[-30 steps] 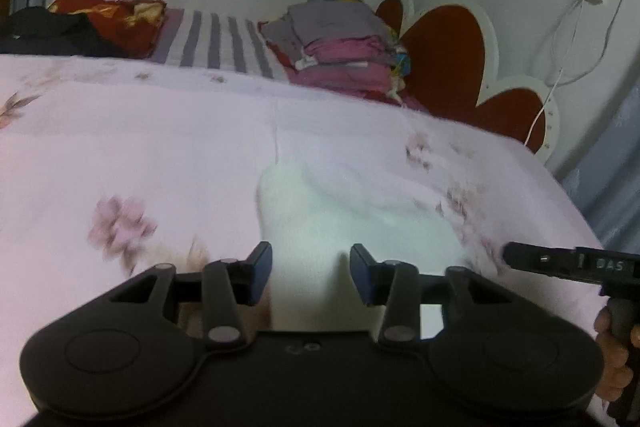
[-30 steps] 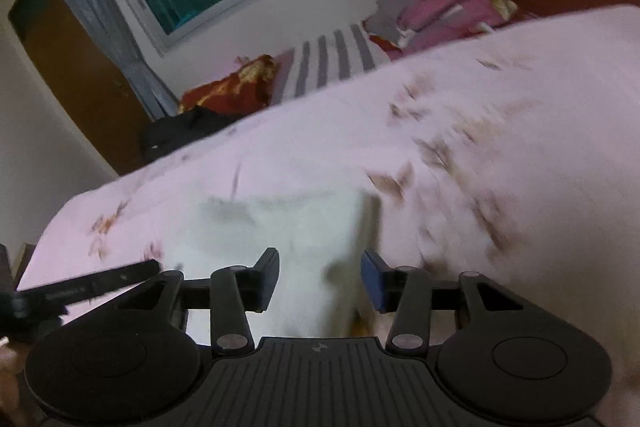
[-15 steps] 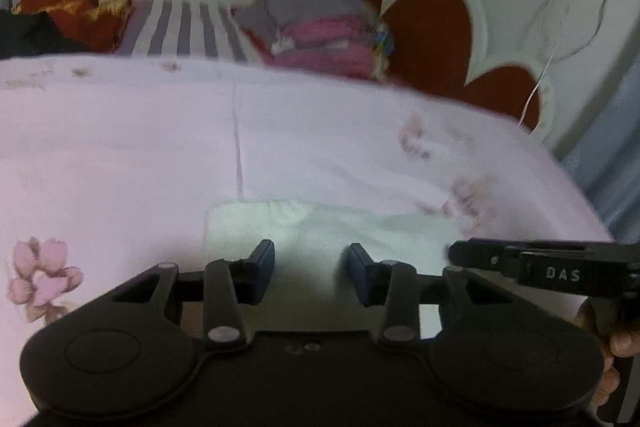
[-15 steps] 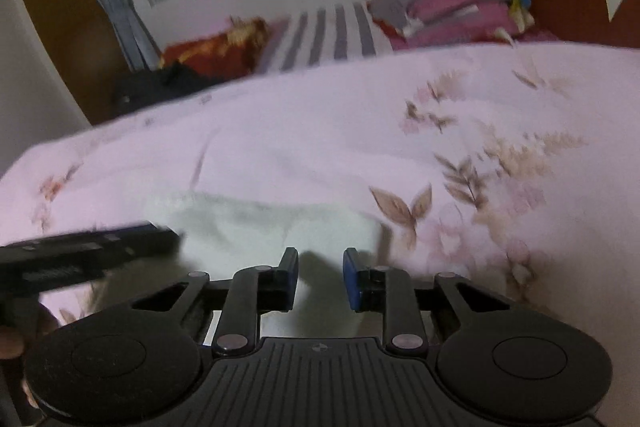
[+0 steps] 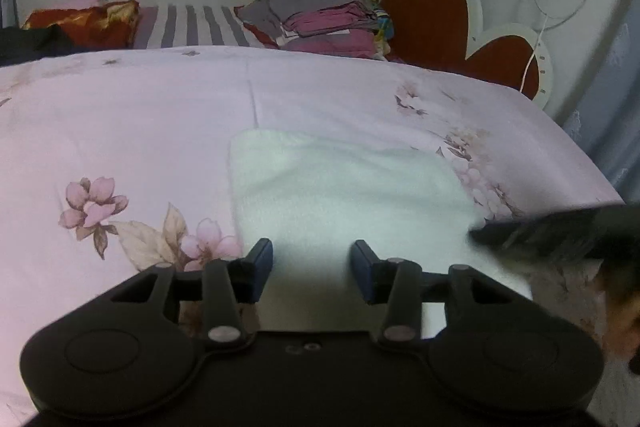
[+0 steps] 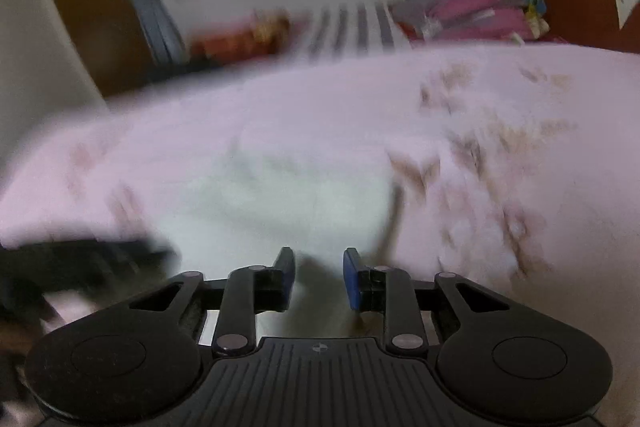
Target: Fold small clothes
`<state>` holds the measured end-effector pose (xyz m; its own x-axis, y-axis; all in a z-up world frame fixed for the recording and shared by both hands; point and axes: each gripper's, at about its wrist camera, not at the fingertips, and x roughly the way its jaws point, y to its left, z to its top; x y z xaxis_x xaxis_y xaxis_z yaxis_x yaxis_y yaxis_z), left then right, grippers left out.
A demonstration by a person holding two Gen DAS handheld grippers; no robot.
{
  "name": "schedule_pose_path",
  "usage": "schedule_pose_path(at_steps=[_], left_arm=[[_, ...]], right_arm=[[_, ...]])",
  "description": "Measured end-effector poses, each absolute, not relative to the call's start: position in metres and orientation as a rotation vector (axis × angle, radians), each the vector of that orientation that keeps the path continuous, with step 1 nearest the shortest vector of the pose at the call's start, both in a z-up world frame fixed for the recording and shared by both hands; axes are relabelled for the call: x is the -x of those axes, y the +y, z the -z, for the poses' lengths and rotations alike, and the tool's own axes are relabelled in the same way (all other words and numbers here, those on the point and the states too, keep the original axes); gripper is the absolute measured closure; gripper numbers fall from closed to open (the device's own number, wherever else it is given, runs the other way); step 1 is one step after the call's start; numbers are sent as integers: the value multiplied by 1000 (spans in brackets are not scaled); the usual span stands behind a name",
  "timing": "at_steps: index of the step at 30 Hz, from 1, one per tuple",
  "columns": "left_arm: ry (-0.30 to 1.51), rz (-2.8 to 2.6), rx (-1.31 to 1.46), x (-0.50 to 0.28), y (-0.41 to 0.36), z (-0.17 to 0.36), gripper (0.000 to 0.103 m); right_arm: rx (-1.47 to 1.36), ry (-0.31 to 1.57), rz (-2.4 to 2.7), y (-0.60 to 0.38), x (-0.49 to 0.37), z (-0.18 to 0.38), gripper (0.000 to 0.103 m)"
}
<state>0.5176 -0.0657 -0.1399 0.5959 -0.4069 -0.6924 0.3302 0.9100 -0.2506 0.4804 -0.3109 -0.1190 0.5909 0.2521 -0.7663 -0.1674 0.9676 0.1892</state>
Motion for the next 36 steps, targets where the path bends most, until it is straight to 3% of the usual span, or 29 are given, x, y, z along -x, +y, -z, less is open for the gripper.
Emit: schedule_pose_path(at_steps=[1,4,9,14,15,16,18,19,30,36], left_arm=[[840,426,90,-519,-70,137,61],[833,442,-32,-510,-81,128,61],[800,405,97,-473,-41,118,62],[863,383,168,-456,-23,136,63],[876,389,197,-458,-22,140,62],[883,382,209,-461,-22,142,61],[890,373,239,-462,-21,147,61],[898,371,254,-463,-20,149,61],[933,376,162,-445,-53,147,63],[947,402,128,-392,-55,149,62]], right_arm=[[-95,891,-214,-311,-477,125,56],[-172,903,-143,-322,-475,115,56],[-315,882,-236,-334,-439,90,56],[-397,940,-270,-330,-407,105,56],[-433,956,-281,-329,-408,112,60],[-468,967,-295,-328,-408,118,76],[-521,979,-315,-327,-415,131,93],[-524,980,-311,-327,-415,134,95],[-361,973,-230,-324,-404,130,98],[-251,964,-269,-310,-370,109,98]])
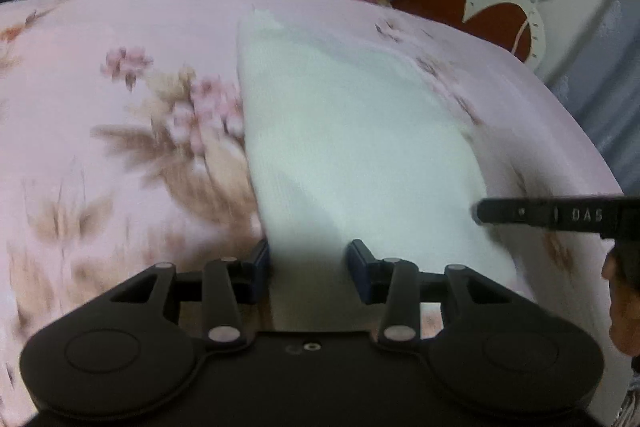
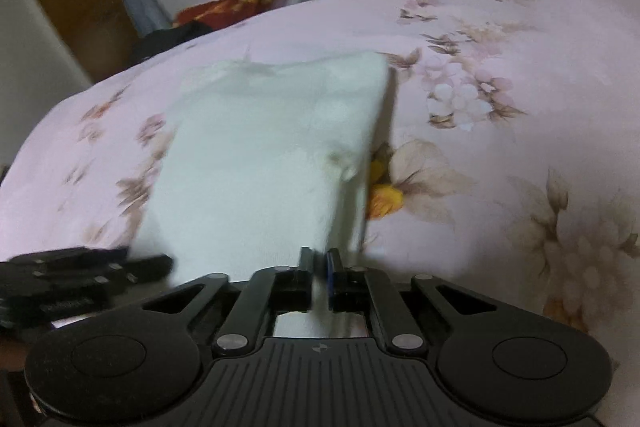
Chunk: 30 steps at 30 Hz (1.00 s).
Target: Fold small clothes
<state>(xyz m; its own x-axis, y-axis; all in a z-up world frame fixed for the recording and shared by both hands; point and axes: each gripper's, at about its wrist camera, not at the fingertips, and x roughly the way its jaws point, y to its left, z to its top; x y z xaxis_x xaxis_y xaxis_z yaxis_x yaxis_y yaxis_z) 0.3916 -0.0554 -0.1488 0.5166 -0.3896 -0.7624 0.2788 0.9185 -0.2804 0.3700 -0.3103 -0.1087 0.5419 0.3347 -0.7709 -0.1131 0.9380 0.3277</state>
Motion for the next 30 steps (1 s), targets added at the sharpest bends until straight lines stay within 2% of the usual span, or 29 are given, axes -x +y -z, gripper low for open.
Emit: schedule_pose_path(at_steps=[3,10,11,12,13,19,20,21,22,23,26,28,30], left_arm=[[927,376,121,-371,-56,150,60],[929,335,124,-367,-54,142,58],[923,320,131,-368,-52,138,54],[910,298,143,-366,-49,134,43],[896,281,151,-367,-46,130,39],[886,239,143,-373,-37,126,37],[880,233,149,-377,-35,125,35],[871,226,149,-380,-34,124,28],[858,214,151,-384,-33,123,23],[851,203,157,-389,-32,122,14],[852,206,169,-411,-37,119,12],[852,203,168,-427,-43,118,12],[865,199,196,-439,-46,119,12]], right_arm=[[-165,1016,-279,-299,-352,124,99],[-113,999,-273,-300,-338,125,98],[-116,1002,-268,-300,-339,122,98],[-135,991,-257,-302,-338,116,98],[-158,961,-260,-305,-335,109,98],[-255,922,-275,-314,-333,102,95],[-276,921,-273,-316,-338,102,92],[-287,912,-259,-319,-343,100,70],[-302,890,-246,-323,-348,98,39],[-333,859,-248,-329,-354,97,33],[-372,822,-237,-338,-375,92,33],[-318,801,-210,-333,-388,88,60],[-315,817,-228,-328,-405,90,61]])
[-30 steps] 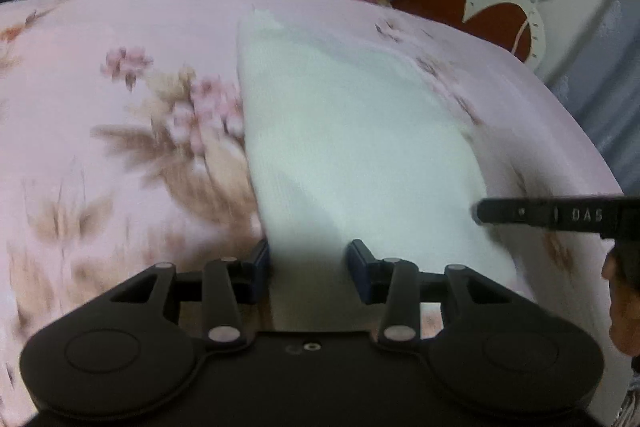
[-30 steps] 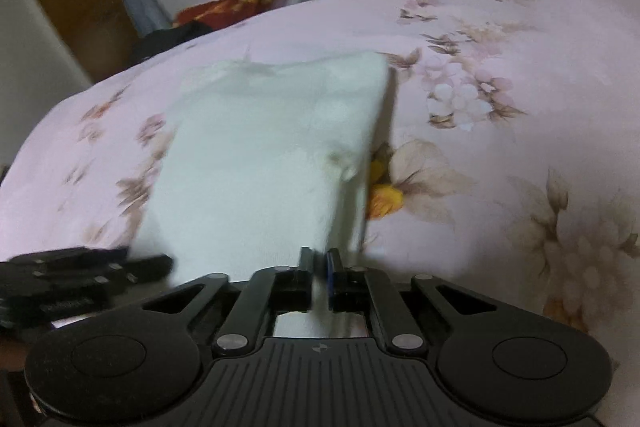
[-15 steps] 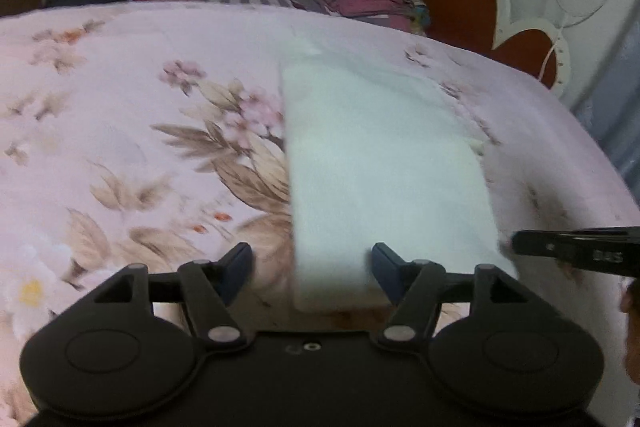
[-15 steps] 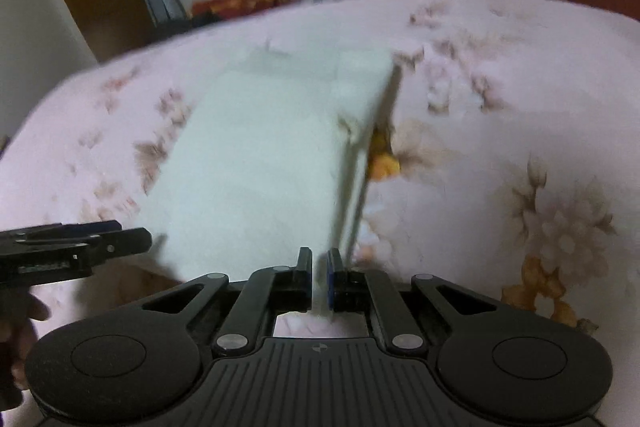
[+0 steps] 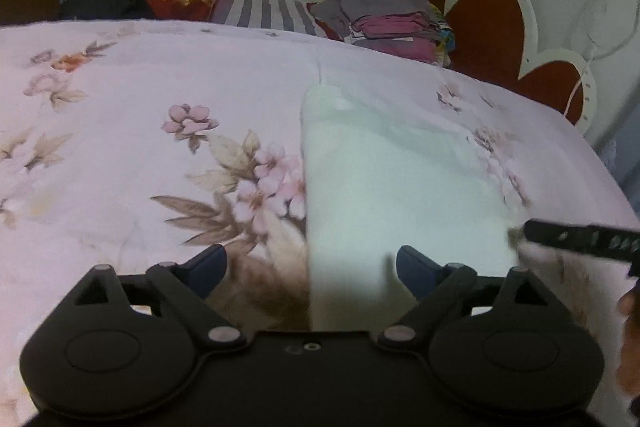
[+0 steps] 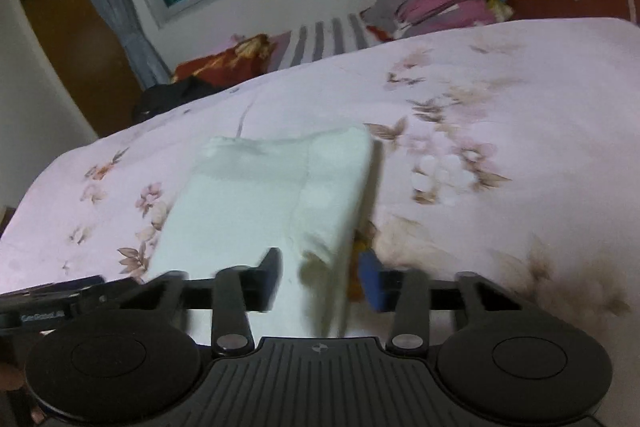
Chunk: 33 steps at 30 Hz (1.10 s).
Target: Fold small clothes
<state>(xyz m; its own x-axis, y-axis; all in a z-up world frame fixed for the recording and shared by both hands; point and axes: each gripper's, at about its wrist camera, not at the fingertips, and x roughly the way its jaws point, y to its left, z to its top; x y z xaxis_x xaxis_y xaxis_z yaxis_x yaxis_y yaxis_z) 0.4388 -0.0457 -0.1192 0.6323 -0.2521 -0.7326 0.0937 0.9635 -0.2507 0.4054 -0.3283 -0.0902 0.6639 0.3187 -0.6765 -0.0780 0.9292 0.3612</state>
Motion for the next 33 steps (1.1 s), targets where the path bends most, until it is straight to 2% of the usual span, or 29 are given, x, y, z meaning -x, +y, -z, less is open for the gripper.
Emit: schedule_pose_path(at_steps=[4,6,7,8,9,10,12,16,17,19,20,21,23,24,26,27,29,31,32,33], left_arm=[[905,200,244,-453,-52,130,12],[929,207,242,-455,-56,135,19],[945,223,241,-455,-58,138,22],[957,247,247,-454,-60,138,31],[956,251,246,-453,-62,136,33],[942,248,231,-451,-65,132,32],[910,231,189,-447,-68,125,20],[961,226,171,-454,-67,133,20],[968,229,181,-455,-64,134,22],[945,234,206,-455,-58,129,22],[932,233,213,-457,-56,126,21],[924,232,219,-459,-55,125,21],[927,234,221,-467,-57,125,21],[941,242,217,-471,-59,127,20],[990,254,190,-477,-64,137,20],[1003,213,154,-478,-66,141,14],[989,196,118,-474,-66,142,14],[983,201,117,-471,-66,138,15],[975,217,127,-470,-66,136,20],[956,230,139,-469,-66,132,20]], right_arm=[[-383,951,-206,-325,-438,113,61],[-475,959,-263,-327,-440,116,63],[-479,945,-270,-327,-438,116,94],[-429,947,-260,-325,-440,116,92],[-405,938,-248,-328,-440,116,92],[-407,933,-242,-334,-441,116,92],[-361,916,-233,-339,-438,113,92],[-286,930,-256,-327,-436,120,91],[-302,937,-265,-329,-437,118,86],[-317,941,-272,-335,-437,111,39],[-306,895,-267,-340,-431,104,38],[-322,826,-269,-349,-423,97,38],[-428,794,-280,-367,-423,95,67],[-462,809,-281,-371,-428,98,85],[-489,883,-310,-366,-437,116,87],[-480,947,-337,-357,-441,129,87],[-409,935,-364,-348,-438,129,87],[-407,934,-404,-355,-439,120,86],[-405,911,-396,-362,-437,115,86],[-410,874,-371,-371,-435,111,61]])
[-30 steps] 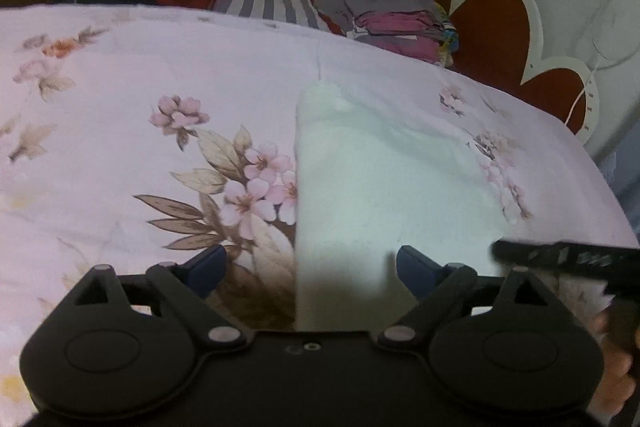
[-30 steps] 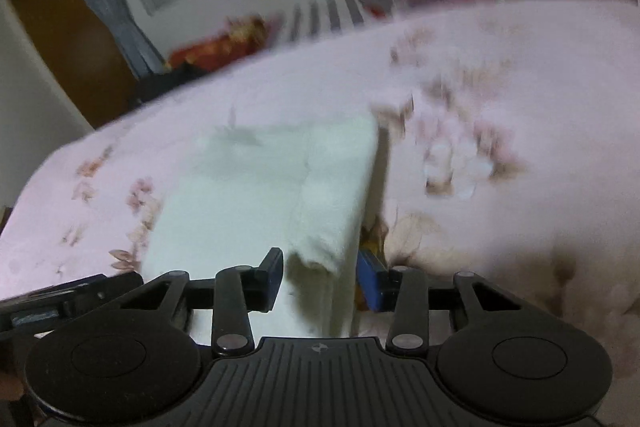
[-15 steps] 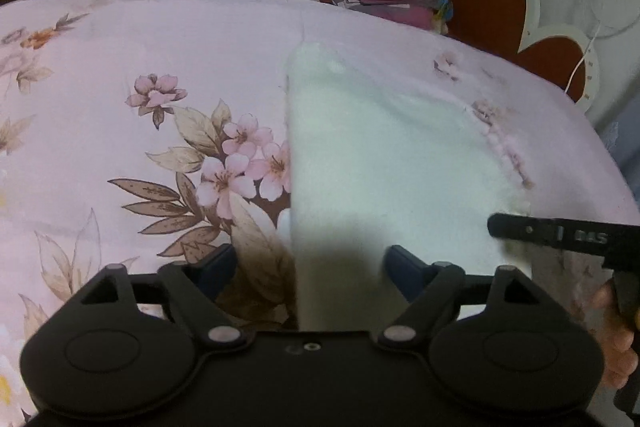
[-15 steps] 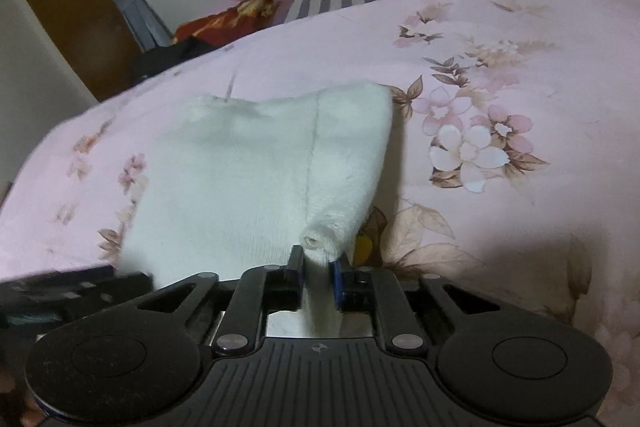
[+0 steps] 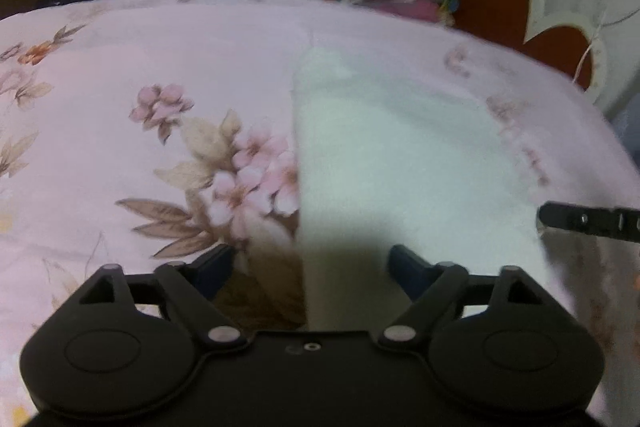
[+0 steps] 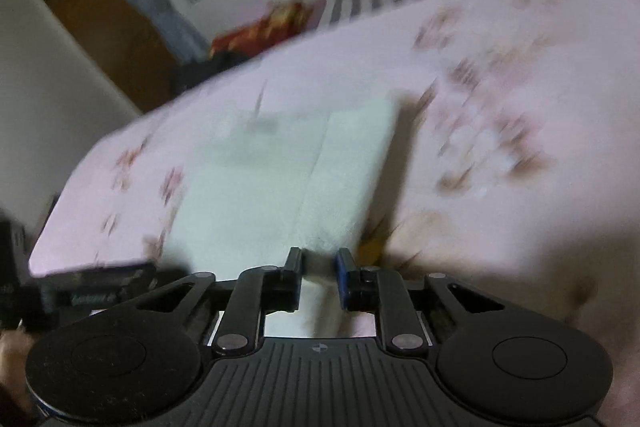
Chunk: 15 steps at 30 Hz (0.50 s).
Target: Fold small clothes
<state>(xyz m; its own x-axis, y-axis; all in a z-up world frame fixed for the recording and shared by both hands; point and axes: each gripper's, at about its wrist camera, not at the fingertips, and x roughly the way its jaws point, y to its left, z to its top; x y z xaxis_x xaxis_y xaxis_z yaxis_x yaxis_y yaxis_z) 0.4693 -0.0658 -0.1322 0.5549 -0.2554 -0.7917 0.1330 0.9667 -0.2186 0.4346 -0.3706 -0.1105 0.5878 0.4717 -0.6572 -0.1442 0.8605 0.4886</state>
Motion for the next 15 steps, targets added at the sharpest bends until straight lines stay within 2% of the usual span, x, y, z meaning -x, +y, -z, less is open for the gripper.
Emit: schedule_pose_path(at_steps=[1,2,8,10,15], left_arm=[[937,252,156,-470,-66,129,19],[930,272,171,-472,-66,128,18],[1024,322,344,-500,-53,144,17],[1038,333,407,-506,-45,148,17],[1058,373,461,-524,-41,155,20]], right_arm=[[-428,858,-341,-380,-434,109,23],[-455,845,-342,-387,-434,109,20],[-684,924,-458,-397,-452,144,20],[-704,994,-458,-393,-462,158,20],[-702,1033,-428,-378,-473,153,20]])
